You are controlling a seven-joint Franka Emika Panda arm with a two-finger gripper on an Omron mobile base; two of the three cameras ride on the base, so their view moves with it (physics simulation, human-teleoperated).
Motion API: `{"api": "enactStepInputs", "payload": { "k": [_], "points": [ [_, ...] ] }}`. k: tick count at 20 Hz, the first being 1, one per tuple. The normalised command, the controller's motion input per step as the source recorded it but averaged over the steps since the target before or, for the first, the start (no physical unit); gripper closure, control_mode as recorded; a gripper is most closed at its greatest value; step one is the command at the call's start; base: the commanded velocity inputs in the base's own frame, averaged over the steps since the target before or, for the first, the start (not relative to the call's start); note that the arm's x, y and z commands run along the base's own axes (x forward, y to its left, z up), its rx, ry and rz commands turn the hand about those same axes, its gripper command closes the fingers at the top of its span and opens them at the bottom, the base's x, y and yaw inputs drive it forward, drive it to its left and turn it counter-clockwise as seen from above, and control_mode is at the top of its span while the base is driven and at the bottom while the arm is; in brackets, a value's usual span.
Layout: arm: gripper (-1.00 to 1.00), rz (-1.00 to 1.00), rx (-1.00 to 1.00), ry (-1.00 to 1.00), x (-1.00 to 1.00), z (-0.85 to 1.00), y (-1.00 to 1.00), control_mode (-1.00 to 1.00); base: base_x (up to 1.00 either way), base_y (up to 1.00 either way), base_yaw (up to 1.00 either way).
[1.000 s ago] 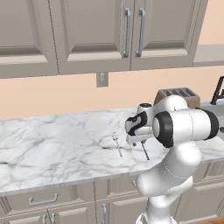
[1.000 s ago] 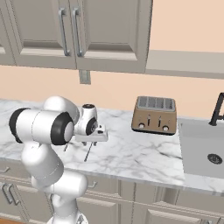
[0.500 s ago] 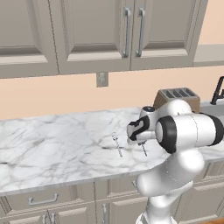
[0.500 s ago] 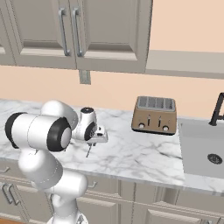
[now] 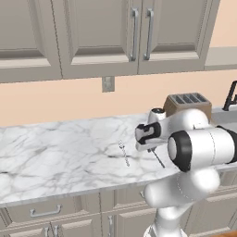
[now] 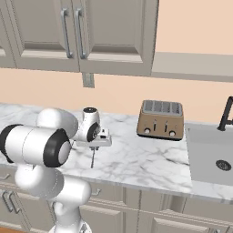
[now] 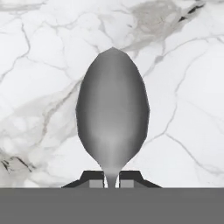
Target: Take the fork and place it on the left side of the plate. Then take the spoon and place it on the right side of the plate. Make sure they're directly next to the plate.
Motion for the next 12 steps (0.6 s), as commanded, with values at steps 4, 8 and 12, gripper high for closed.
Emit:
{"api": "enactStepInputs", "payload": {
  "k": [4,8,12],
  "points": [
    [1.0,0.0,0.0,0.07,-0.33,0.52,-0.01,-1.0,0.0,0.0,0.0],
    [1.0,0.0,0.0,0.06,-0.22,0.42,-0.01,-1.0,0.0,0.0,0.0],
    [1.0,0.0,0.0,0.0,-0.16,0.17,0.0,-1.0,0.0,0.0,0.0]
  ]
}}
